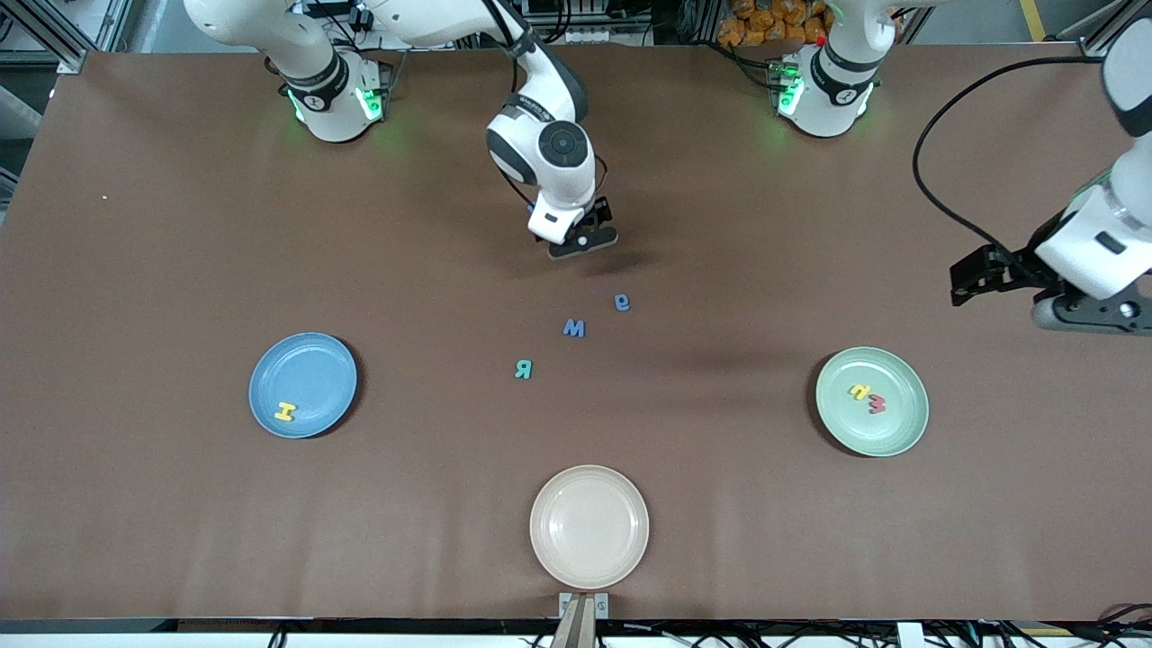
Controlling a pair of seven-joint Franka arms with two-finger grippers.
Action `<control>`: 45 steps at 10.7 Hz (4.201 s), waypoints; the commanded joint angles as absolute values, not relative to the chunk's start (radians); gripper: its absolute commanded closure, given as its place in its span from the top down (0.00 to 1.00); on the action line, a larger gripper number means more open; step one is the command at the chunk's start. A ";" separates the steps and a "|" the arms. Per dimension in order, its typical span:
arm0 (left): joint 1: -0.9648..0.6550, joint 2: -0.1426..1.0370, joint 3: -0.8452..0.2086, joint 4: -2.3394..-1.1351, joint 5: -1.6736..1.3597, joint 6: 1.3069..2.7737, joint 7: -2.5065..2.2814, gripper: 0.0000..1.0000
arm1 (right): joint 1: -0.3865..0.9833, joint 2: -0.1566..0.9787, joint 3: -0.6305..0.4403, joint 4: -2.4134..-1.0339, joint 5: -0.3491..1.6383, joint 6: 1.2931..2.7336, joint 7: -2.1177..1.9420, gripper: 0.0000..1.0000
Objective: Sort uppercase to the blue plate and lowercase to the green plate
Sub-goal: 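Lower the right gripper and grasp the pink uppercase Q, then carry the Q to the blue plate while the left gripper reaches the blue a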
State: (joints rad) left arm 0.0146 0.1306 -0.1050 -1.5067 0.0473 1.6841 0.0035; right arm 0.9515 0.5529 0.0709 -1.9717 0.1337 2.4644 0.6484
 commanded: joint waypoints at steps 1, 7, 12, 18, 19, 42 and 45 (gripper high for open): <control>-0.002 0.111 -0.080 -1.494 0.021 1.646 -0.005 1.00 | 0.969 0.512 0.087 -2.013 0.121 2.477 0.747 1.00; -0.003 0.100 -0.072 -1.500 0.020 1.635 -0.005 1.00 | 0.997 0.534 0.089 -2.040 0.121 2.566 0.807 1.00; -0.017 0.117 -0.072 -1.502 0.020 1.643 -0.006 1.00 | 0.997 0.528 0.087 -2.048 0.120 2.565 0.848 1.00; -0.018 0.117 -0.072 -1.502 0.020 1.646 -0.006 1.00 | 0.999 0.526 0.087 -2.054 0.031 2.565 0.975 1.00; -0.018 0.117 -0.072 -1.502 0.018 1.647 -0.006 1.00 | 0.997 0.526 0.087 -2.054 0.031 2.565 0.977 1.00; -0.322 0.371 -0.117 -1.509 0.026 1.781 -0.325 1.00 | 0.674 0.456 -0.069 -1.988 -0.051 2.516 0.438 0.00; -0.412 0.486 -0.135 -1.558 0.026 2.000 -0.493 1.00 | 0.585 0.456 -0.095 -1.964 -0.130 2.516 0.370 0.00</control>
State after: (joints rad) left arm -0.3823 0.4386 -0.1290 -1.5449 0.0367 1.9208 -0.4019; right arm 0.6142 0.4697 -0.0883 -1.9790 -0.0692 2.5324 0.3840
